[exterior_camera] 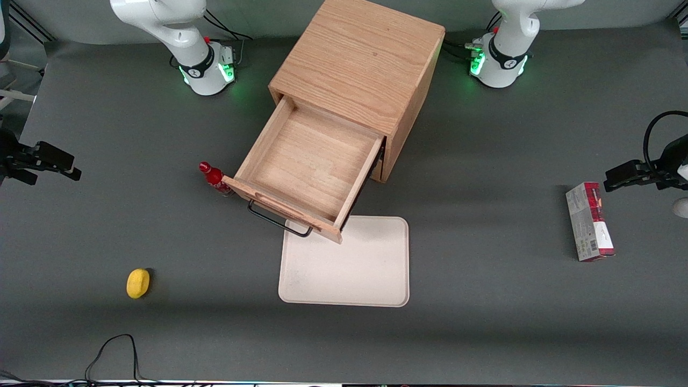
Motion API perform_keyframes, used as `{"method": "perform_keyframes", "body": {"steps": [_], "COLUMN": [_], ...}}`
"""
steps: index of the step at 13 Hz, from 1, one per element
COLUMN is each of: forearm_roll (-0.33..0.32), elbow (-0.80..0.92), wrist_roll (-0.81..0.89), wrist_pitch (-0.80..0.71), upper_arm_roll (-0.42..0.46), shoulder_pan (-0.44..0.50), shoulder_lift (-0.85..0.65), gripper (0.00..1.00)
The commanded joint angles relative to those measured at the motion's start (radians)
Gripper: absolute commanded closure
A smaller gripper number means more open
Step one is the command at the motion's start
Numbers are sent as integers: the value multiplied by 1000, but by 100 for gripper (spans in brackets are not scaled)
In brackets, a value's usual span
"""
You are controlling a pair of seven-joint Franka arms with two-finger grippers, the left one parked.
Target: Open upper drawer
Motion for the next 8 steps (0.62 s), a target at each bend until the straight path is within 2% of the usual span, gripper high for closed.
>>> {"method": "perform_keyframes", "body": {"steps": [1,2,5,8], "forearm_roll": [-28,-28,-30,-33], "elbow": [-32,-32,-30,-26], "wrist_roll": [31,31,31,34], "wrist_pitch": [18,18,17,14], "upper_arm_roll": [22,27,120,132], "shoulder_pan": [-13,-18,-103,-107], "shoulder_lift": [-21,-21,-17,-8], "gripper": [0,0,0,0]}}
